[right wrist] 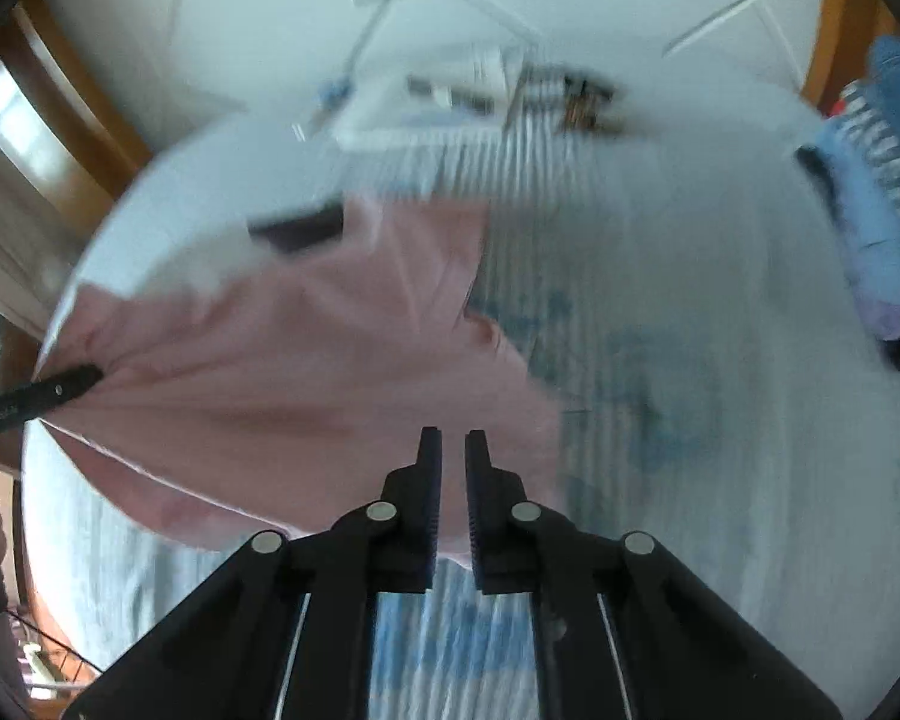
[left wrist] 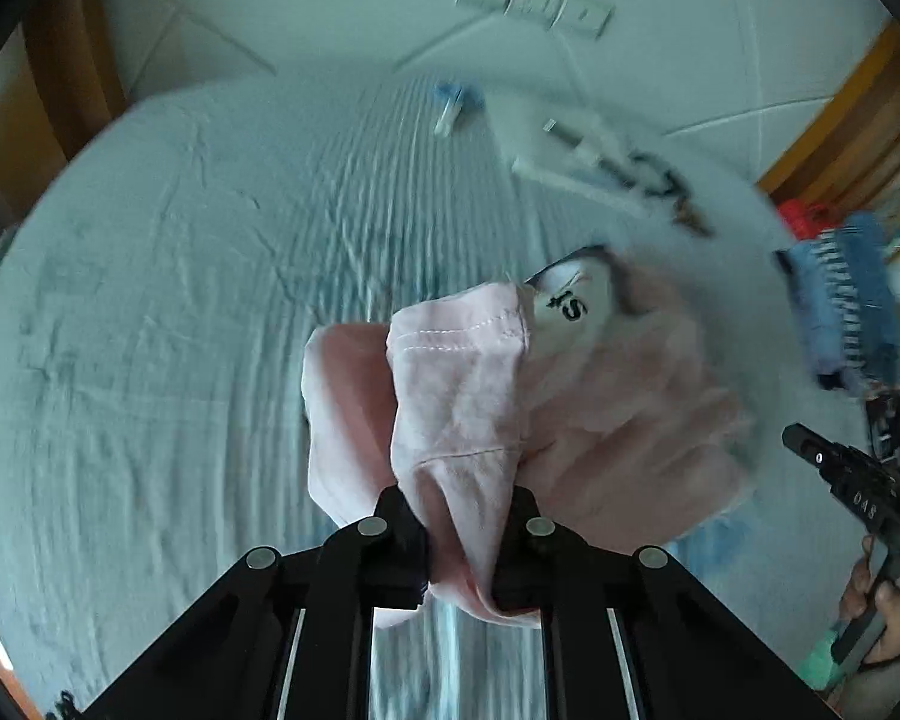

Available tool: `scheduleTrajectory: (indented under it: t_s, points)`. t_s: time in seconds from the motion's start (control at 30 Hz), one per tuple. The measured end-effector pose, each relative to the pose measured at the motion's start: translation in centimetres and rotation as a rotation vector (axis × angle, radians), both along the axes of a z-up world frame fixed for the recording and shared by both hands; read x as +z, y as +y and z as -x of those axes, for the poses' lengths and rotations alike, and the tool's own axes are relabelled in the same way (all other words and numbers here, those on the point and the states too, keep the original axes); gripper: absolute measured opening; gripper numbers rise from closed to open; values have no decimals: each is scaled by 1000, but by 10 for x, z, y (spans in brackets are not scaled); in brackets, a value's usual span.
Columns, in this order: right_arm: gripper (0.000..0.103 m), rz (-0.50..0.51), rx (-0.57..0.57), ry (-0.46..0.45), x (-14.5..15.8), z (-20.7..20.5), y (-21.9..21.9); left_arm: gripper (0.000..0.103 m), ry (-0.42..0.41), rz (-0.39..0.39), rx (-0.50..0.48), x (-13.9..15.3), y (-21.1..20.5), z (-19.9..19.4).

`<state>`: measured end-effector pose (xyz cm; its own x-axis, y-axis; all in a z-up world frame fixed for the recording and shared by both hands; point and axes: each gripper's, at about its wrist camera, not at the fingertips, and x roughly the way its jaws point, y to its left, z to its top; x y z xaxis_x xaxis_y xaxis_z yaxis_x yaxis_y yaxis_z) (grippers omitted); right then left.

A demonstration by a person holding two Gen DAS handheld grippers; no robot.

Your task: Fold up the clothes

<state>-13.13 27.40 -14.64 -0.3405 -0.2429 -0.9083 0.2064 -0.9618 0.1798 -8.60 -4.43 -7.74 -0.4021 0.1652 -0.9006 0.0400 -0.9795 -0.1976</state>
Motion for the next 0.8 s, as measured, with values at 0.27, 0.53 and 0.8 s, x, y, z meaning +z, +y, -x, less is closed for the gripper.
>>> scheduleTrajectory:
  t_s: [0.27,0.53,0.8]
  points:
    - [8,64,-28,89,57,-50,18,13,42,93,54,31,-57,-77]
    - [70,171,-27,-16,13,-21,-25,13,-28,47,154,-5,-106,-92]
    - [70,162,34,-34,-2,42,-88,13,-58,21,167,-27,-112,-83]
